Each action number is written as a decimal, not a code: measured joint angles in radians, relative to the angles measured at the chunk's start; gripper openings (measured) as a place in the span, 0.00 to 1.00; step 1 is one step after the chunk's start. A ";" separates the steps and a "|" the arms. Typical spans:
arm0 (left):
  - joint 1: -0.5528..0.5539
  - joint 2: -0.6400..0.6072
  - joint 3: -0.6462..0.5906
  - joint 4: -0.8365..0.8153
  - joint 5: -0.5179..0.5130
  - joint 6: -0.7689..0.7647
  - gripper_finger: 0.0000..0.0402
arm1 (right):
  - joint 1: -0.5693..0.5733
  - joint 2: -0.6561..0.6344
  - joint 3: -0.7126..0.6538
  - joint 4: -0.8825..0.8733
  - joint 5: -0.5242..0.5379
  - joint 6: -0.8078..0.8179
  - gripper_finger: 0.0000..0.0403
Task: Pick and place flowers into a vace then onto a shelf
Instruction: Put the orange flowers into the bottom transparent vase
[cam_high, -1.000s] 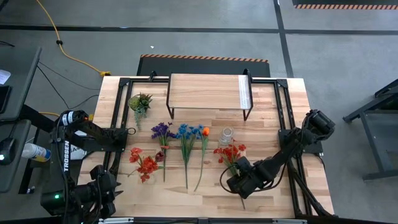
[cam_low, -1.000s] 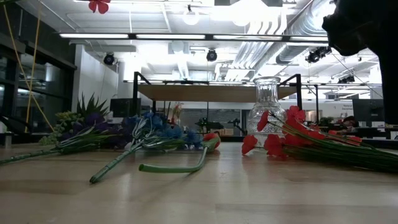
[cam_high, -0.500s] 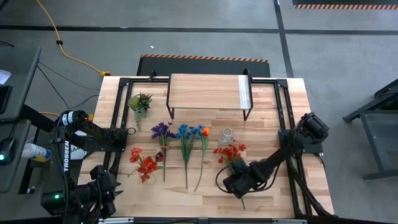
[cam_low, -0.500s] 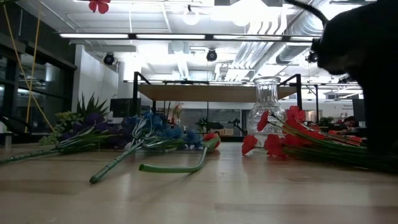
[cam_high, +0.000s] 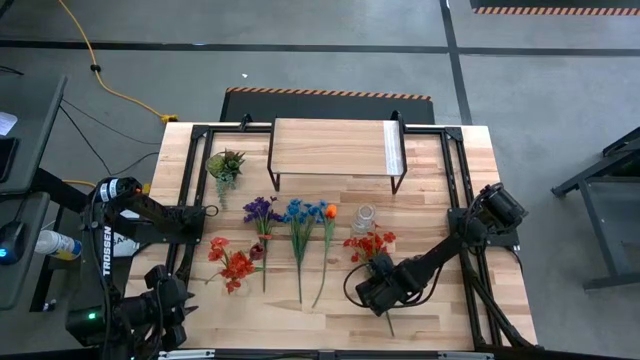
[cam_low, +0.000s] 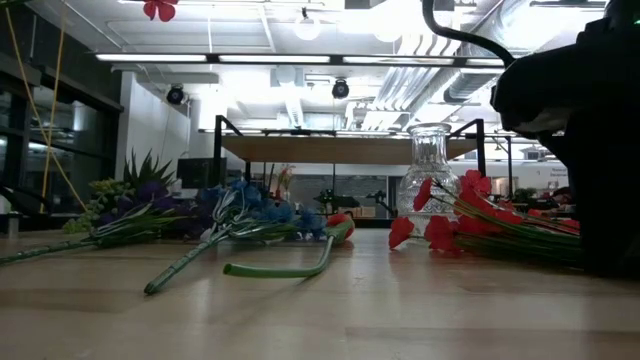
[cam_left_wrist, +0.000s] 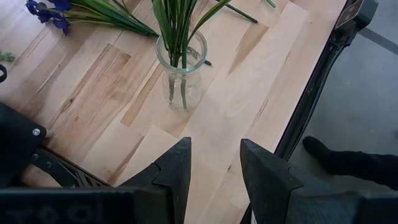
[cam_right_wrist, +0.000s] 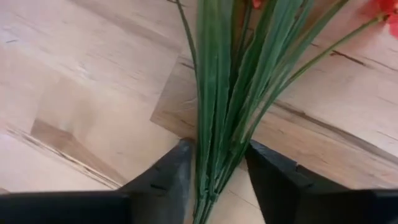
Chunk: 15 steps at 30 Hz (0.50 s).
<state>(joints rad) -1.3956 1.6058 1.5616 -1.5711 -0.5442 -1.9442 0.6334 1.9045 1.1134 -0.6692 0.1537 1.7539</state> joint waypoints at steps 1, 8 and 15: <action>0.000 0.000 0.000 0.001 0.000 0.000 0.43 | 0.000 0.000 0.000 -0.003 -0.004 0.003 0.31; 0.000 0.000 0.000 0.005 0.000 0.000 0.43 | 0.003 0.001 -0.002 0.008 -0.058 0.022 0.04; 0.000 0.000 0.000 0.009 0.002 0.000 0.43 | 0.035 0.008 0.072 -0.045 -0.102 0.030 0.04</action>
<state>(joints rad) -1.3952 1.6058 1.5615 -1.5620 -0.5424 -1.9438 0.6683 1.9122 1.1857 -0.7137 0.0519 1.7842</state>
